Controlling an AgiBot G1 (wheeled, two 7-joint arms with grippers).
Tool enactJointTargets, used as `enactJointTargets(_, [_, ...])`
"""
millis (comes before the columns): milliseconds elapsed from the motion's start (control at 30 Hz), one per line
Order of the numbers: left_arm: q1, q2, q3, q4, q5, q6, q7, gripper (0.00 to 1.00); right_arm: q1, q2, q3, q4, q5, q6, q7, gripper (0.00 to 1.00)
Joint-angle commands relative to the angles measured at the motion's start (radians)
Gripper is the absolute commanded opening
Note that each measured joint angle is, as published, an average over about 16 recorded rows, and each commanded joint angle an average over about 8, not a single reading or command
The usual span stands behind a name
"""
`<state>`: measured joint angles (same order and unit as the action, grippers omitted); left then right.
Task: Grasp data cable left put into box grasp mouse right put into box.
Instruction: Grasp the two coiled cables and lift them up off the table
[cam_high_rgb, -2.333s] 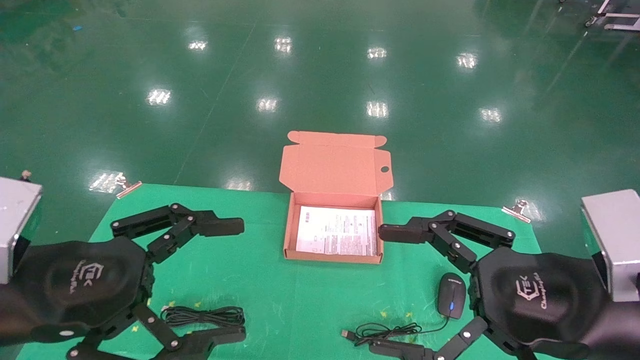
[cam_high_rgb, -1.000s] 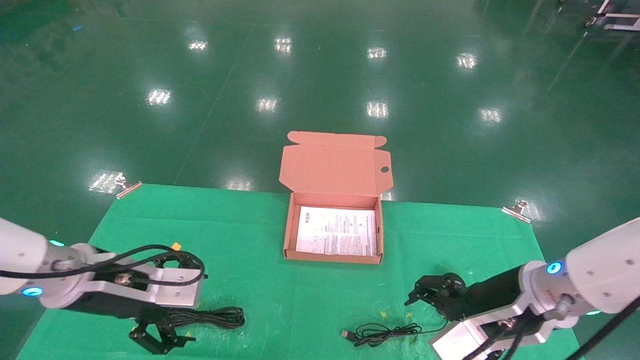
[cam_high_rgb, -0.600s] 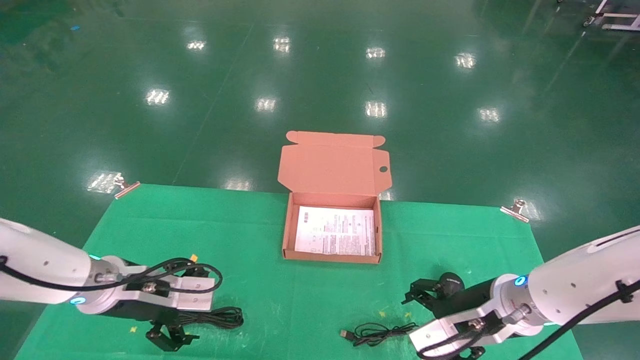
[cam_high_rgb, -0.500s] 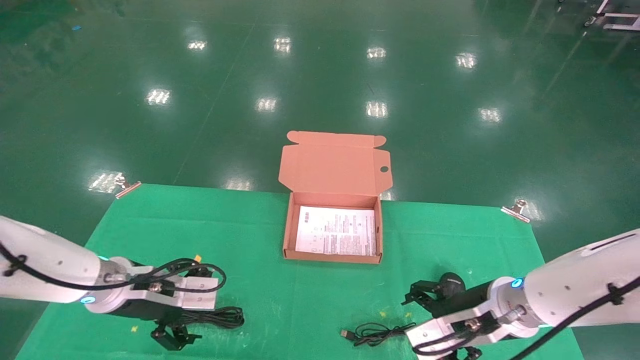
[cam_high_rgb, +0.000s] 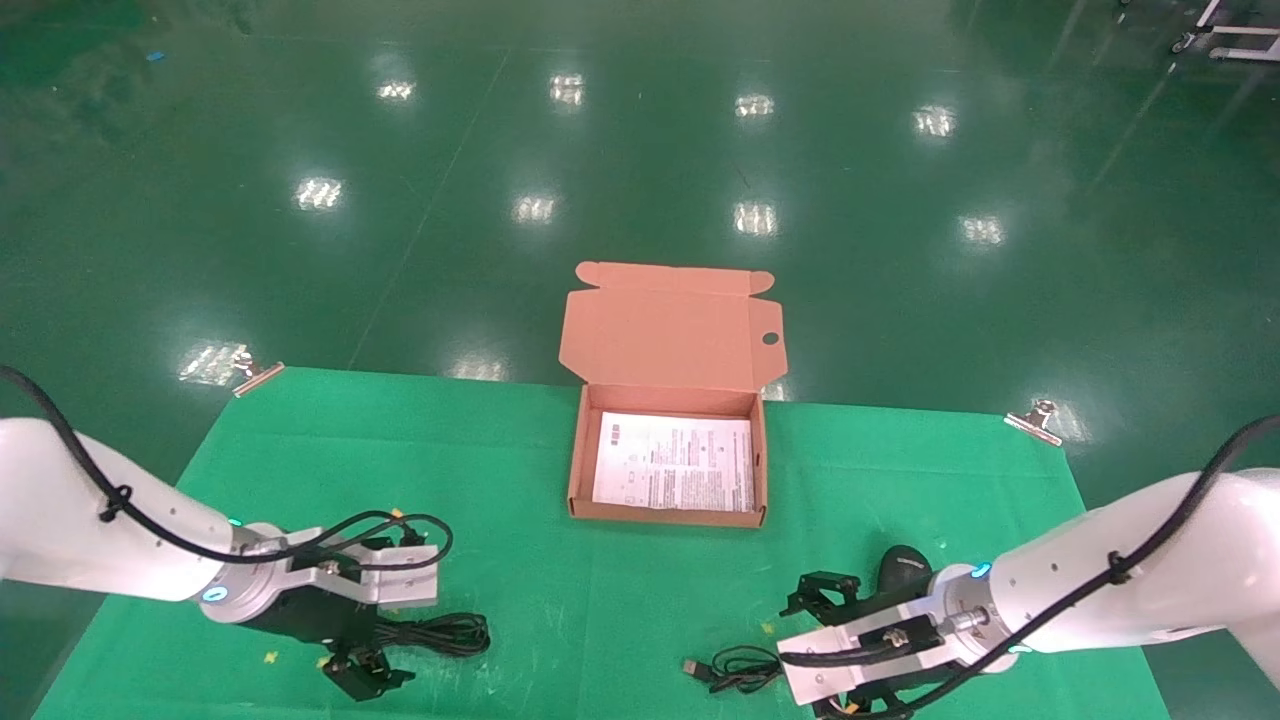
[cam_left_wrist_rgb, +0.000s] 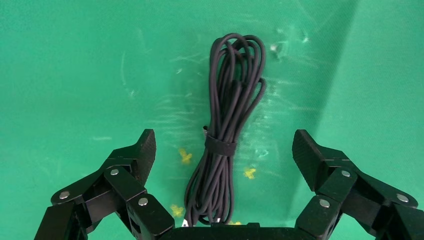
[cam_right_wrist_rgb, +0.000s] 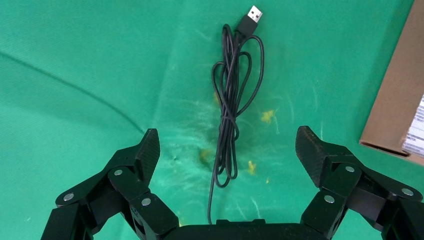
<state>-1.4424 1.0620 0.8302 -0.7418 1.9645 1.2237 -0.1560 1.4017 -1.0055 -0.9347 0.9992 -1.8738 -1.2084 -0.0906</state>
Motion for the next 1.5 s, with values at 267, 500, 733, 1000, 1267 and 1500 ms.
enactJointTargets(267, [-0.035, 0.053, -0.005, 0.193, -0.015, -0.041, 0.106, 1.0, -0.006, -0.06, -0.01, -0.128, -0.019, 0.064, -0.076, 1.0])
enactJointTargets(500, [-0.049, 0.077, -0.011, 0.29, -0.027, -0.059, 0.161, 0.78, -0.012, -0.084, -0.016, -0.187, -0.038, 0.106, -0.106, 0.77])
enactJointTargets(733, [-0.051, 0.089, -0.015, 0.345, -0.033, -0.078, 0.192, 0.0, -0.017, -0.093, -0.018, -0.218, -0.046, 0.13, -0.109, 0.0])
enactJointTargets(1000, [-0.05, 0.088, -0.015, 0.338, -0.034, -0.077, 0.189, 0.0, -0.017, -0.092, -0.017, -0.214, -0.046, 0.129, -0.109, 0.0])
enactJointTargets(1267, [-0.05, 0.085, -0.015, 0.329, -0.033, -0.074, 0.185, 0.0, -0.016, -0.09, -0.017, -0.208, -0.044, 0.125, -0.109, 0.0])
enactJointTargets(1500, [-0.049, 0.084, -0.015, 0.324, -0.033, -0.072, 0.183, 0.0, -0.016, -0.09, -0.017, -0.206, -0.044, 0.123, -0.109, 0.0])
